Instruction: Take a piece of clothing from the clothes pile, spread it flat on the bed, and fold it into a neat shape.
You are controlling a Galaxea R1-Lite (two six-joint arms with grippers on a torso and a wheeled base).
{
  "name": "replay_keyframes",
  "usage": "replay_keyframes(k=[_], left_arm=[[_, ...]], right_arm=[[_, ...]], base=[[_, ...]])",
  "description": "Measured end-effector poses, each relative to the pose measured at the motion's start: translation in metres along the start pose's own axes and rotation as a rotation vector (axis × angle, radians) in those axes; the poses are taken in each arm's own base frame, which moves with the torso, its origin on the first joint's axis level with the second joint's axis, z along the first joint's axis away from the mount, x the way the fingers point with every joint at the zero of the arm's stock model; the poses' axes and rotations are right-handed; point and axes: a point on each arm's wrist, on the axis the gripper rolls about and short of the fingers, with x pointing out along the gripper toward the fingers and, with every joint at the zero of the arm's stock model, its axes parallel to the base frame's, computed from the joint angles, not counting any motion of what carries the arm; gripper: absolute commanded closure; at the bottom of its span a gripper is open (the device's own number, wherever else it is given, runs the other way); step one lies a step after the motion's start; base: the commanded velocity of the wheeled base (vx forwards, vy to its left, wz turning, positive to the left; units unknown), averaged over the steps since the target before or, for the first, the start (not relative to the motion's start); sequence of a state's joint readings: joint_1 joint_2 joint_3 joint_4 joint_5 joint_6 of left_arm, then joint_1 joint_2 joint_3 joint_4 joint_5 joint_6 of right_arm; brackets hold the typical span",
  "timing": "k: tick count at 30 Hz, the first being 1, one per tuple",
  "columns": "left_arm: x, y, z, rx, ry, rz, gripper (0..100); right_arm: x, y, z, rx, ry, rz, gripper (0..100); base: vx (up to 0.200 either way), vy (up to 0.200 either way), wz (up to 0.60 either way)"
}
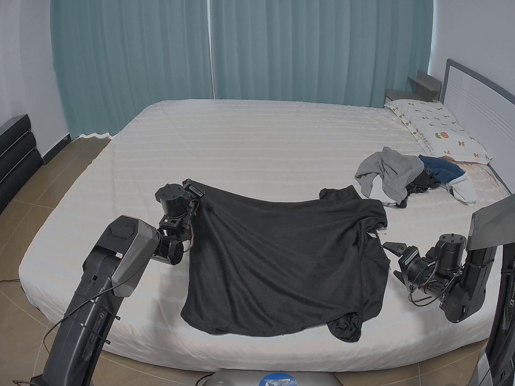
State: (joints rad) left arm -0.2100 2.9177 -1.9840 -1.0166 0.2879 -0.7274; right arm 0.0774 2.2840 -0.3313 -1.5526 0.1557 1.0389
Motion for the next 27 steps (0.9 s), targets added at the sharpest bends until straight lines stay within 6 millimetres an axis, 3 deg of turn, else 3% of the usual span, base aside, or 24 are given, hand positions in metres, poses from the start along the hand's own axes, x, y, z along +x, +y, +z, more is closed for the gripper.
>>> replay_keyframes(k=[9, 16, 21, 27], left_arm=[[-0.004, 0.015, -0.012, 0.023, 0.025, 0.038, 0], [-0.014, 0.031, -0.011, 0.021, 0.078, 0.1, 0], [-0.032, 0.033, 0.003, -0.052, 0.174, 0.125, 0], [-0.05, 0.017, 0.044, -0.251, 0.286, 0.083, 0]], right_arm=[[-0.001, -0.003, -0.005, -0.004, 0.019, -0.018, 0], [-0.005, -0.006, -0.007, -0.013, 0.029, -0.035, 0], [-0.007, -0.007, -0.008, -0.019, 0.033, -0.043, 0], [-0.009, -0.009, -0.01, -0.024, 0.041, -0.053, 0]], base=[[0.0, 0.0, 0.0], [0.0, 0.0, 0.0], [0.0, 0.0, 0.0], [0.0, 0.0, 0.0]])
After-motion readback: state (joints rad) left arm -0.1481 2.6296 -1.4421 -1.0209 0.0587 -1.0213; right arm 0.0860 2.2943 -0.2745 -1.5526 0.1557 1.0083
